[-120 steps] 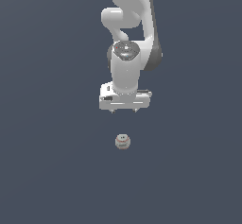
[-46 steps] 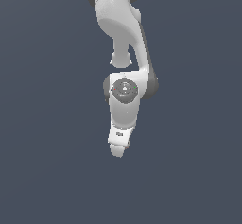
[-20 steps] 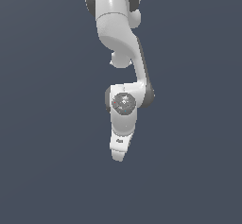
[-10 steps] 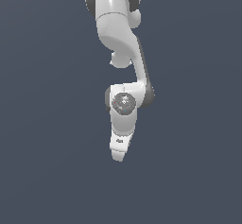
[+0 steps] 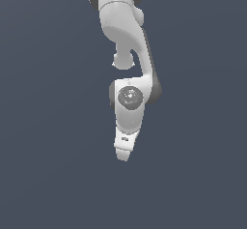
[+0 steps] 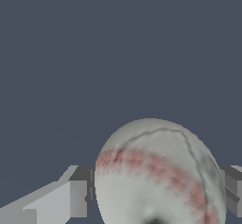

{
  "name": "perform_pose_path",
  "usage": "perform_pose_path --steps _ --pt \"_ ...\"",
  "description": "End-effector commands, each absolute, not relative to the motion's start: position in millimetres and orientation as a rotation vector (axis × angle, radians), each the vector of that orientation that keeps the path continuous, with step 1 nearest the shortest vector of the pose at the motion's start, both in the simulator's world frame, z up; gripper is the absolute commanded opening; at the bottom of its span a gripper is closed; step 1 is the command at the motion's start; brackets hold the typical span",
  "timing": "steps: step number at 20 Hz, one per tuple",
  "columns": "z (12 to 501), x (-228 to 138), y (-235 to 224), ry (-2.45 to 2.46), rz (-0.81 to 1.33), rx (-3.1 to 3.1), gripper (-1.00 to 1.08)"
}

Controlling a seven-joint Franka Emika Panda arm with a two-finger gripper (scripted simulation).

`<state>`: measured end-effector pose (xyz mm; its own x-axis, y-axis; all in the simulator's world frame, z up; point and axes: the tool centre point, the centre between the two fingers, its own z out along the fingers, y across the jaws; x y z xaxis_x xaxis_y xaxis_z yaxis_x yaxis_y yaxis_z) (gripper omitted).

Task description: Pick up the object and move it to a goal position.

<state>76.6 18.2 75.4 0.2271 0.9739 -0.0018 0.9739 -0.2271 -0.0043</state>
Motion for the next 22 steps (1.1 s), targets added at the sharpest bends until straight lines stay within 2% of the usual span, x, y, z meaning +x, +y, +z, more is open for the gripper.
perform_pose_path --steps 1,22 --pt "93.0 74.5 23.6 -1.954 0.002 -2.461 -1.00" --pt "319.1 32.3 99.4 -1.957 0.002 -2.458 -1.00"
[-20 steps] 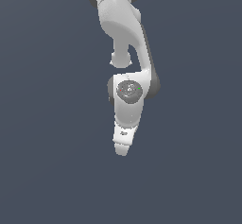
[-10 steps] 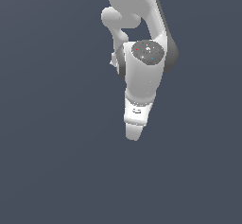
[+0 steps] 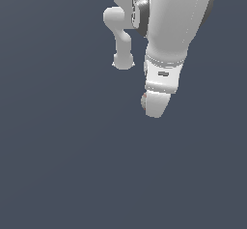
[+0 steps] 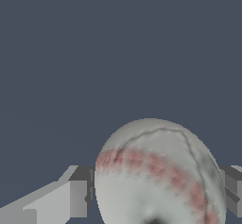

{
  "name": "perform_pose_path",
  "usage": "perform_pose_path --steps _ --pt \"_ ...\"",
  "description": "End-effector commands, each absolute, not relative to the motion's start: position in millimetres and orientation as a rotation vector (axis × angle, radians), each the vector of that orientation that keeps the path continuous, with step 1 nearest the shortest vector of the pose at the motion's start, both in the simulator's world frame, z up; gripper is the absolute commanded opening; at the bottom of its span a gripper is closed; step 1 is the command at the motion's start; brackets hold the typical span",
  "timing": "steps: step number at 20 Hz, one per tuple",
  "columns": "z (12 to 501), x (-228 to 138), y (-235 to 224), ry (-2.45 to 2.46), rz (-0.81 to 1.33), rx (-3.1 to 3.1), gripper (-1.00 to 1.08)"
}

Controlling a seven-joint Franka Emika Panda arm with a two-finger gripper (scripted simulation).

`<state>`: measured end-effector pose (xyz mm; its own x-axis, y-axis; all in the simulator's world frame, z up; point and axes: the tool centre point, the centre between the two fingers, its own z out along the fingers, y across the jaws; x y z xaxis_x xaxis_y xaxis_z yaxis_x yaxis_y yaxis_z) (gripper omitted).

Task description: Pick up the object and move it to a goal position.

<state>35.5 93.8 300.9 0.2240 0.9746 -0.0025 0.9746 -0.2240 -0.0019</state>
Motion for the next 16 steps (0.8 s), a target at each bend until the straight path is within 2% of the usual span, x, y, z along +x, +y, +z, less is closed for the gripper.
perform_pose_path --steps 1,8,16 --pt "330.1 30.5 103.1 1.957 -0.002 2.457 -1.00" --pt "399.6 20.4 125.4 1.956 -0.001 2.459 -1.00" --pt "443.5 16.0 139.2 1.954 0.000 2.461 -1.00"
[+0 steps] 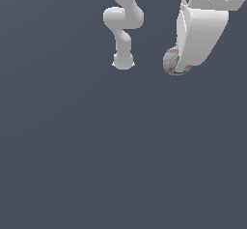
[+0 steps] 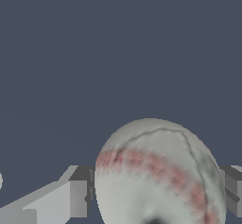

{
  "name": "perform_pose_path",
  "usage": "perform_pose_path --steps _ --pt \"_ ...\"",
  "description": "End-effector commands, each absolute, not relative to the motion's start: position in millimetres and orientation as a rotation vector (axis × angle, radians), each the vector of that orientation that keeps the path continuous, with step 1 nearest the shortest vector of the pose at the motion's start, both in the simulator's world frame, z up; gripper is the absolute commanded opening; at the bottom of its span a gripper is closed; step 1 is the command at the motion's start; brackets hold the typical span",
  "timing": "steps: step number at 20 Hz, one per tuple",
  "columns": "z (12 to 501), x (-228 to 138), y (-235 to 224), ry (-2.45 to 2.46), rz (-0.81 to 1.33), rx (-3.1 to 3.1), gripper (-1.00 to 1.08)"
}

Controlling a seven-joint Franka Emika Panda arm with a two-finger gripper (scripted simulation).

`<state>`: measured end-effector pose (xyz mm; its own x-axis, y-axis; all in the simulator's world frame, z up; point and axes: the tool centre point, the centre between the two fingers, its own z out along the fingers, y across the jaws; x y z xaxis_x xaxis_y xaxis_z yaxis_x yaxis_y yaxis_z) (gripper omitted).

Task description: Pick up the object and move it to a goal position.

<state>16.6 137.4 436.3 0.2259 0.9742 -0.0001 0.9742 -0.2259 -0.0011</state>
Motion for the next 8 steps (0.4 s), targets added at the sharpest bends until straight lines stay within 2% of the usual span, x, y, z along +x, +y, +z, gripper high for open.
perform_pose_path --steps 1,8 --pt "446.5 15.8 140.3 -1.953 0.000 -2.460 -1.00" --pt "455.1 15.8 143.1 -1.953 0.000 -2.461 -1.00"
